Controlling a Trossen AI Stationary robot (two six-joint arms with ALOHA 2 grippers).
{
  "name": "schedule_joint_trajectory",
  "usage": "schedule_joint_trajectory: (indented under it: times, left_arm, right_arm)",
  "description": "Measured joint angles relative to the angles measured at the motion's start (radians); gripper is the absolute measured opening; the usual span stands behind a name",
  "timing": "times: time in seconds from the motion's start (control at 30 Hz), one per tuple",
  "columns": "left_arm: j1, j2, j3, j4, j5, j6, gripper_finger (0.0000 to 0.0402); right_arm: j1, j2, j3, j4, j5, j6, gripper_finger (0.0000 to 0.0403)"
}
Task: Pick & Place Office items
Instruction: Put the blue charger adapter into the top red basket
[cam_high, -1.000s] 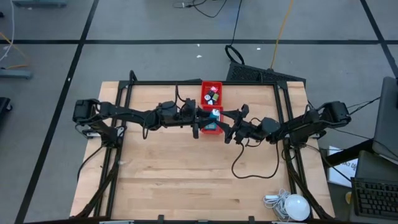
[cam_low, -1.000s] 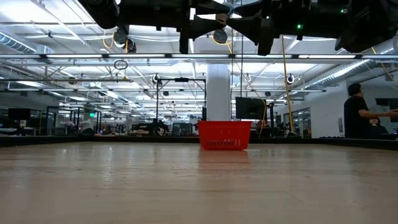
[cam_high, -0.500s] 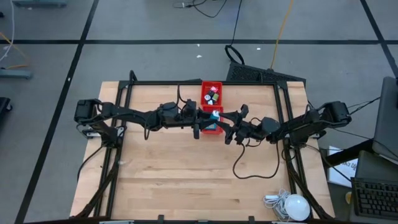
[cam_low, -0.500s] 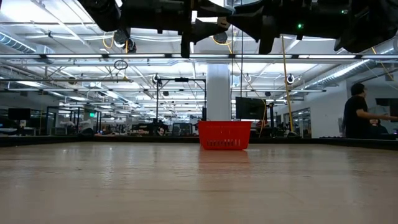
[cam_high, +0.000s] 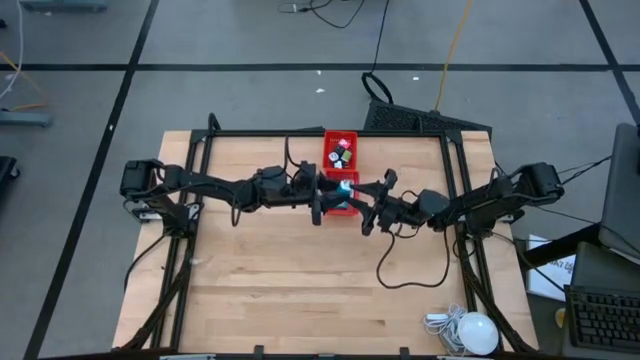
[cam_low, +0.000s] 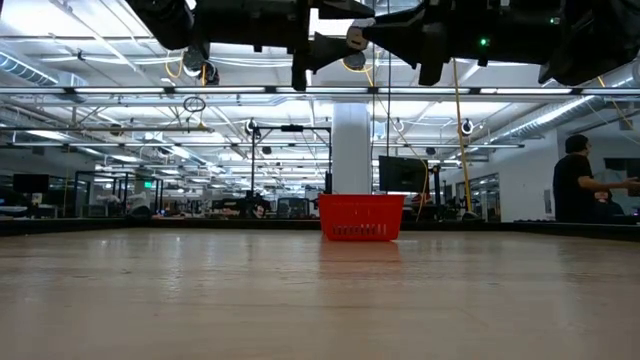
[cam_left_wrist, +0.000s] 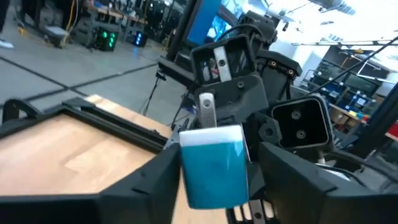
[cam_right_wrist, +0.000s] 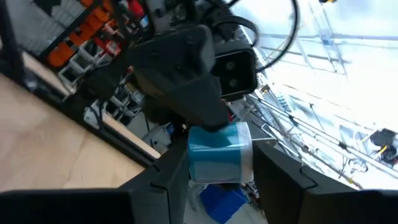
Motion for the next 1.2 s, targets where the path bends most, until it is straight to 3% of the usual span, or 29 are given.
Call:
schedule_joint_trajectory:
  times: [0.23,0.5,0.9,1.2]
  left_arm:
    - [0.029,-0.007,0.0,0.029,-0.002,0.055,0.0288]
    - [0.084,-0.12,0.0,-0.076,0.0,0.111,0.0326]
    - [0.167,-0.457,0.0,-0.691,-0.003,0.356,0.0317]
    - [0.186,-0.547,-0.144,-0.654,-0.006,0.501,0.031]
  right_arm:
    - [-0.002,-0.002,0.0,-0.007,0.013,0.042,0.0139]
    - [-0.03,-0.002,0.0,-0.048,0.019,0.112,0.0138]
    - [-0.234,-0.003,0.006,-0.192,0.002,0.542,0.014]
    - [-0.464,0.061,0.077,-0.42,-0.086,0.76,0.0138]
